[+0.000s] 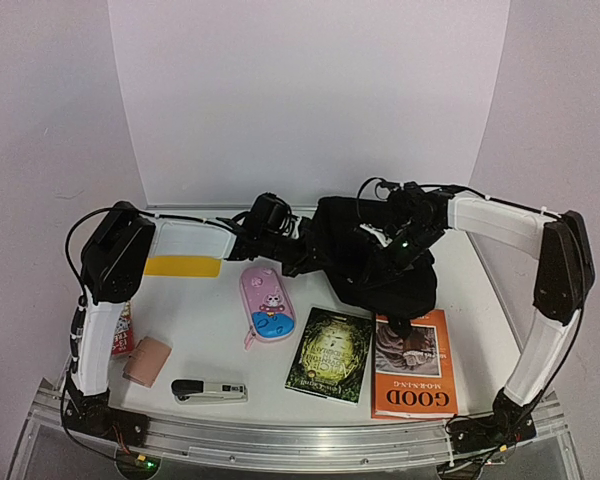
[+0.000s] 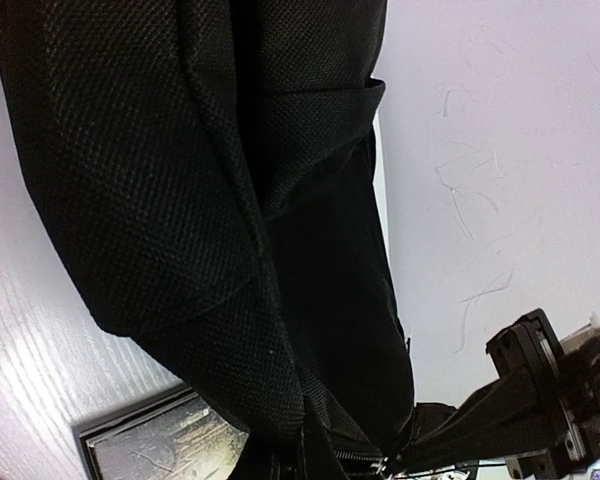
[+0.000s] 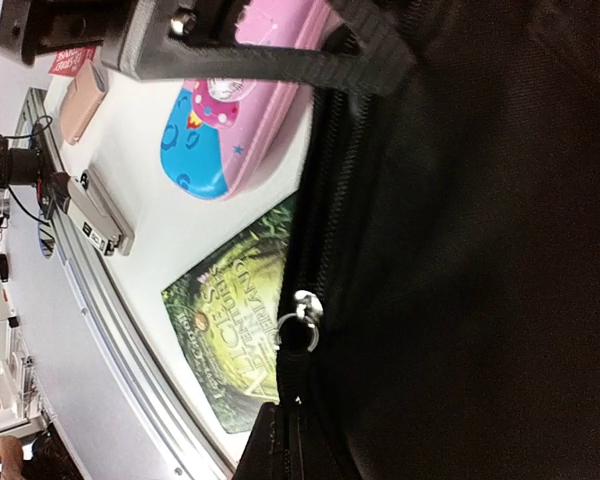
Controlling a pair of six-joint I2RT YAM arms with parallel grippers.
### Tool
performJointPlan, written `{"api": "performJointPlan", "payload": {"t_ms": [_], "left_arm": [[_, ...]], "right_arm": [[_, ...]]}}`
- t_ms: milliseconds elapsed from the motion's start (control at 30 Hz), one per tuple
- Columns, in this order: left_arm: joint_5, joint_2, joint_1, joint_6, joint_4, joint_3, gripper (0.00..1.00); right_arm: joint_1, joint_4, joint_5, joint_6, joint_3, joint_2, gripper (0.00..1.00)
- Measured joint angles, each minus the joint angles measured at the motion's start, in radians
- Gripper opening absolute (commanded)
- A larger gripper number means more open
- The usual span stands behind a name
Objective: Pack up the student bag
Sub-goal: Unzip the student bag at the center of the board.
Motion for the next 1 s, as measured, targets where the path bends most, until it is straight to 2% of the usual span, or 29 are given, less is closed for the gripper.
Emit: {"api": "performJointPlan", "payload": {"t_ms": [167,367,433,467,533,600,633,800,1000], "left_arm": [[0.029,0.000,0.027,-0.006,0.010,0.000,0.00],[0.064,0.005,0.102,-0.005,0.010,0.001,0.02],[0.072,0.012,0.110,0.011,-0.009,0.013,0.12],[0.074,0.019,0.110,0.023,-0.023,0.028,0.22],[0.075,0.027,0.109,0.062,-0.053,0.058,0.49],[0.061,0.027,0.108,0.116,-0.086,0.079,0.66],[0.051,0.026,0.107,0.151,-0.102,0.088,0.71],[-0.032,-0.026,0.087,0.295,-0.211,0.079,0.82],[-0.110,-0.143,0.013,0.450,-0.333,0.070,0.86]], "right_arm": [[-0.080,-0.029,0.001,-0.052,-0.108,-0.113,0.00],[-0.166,-0.054,0.004,-0.107,-0.143,-0.149,0.00],[-0.172,-0.052,0.002,-0.117,-0.147,-0.149,0.00],[-0.171,-0.053,0.000,-0.119,-0.146,-0.149,0.00],[-0.170,-0.060,-0.009,-0.121,-0.143,-0.145,0.00],[-0.172,-0.081,-0.022,-0.119,-0.127,-0.129,0.00],[-0.173,-0.092,-0.030,-0.116,-0.117,-0.117,0.00],[-0.170,-0.107,-0.084,-0.095,-0.061,-0.052,0.00],[-0.138,-0.110,-0.106,-0.066,-0.022,-0.031,0.00]]}}
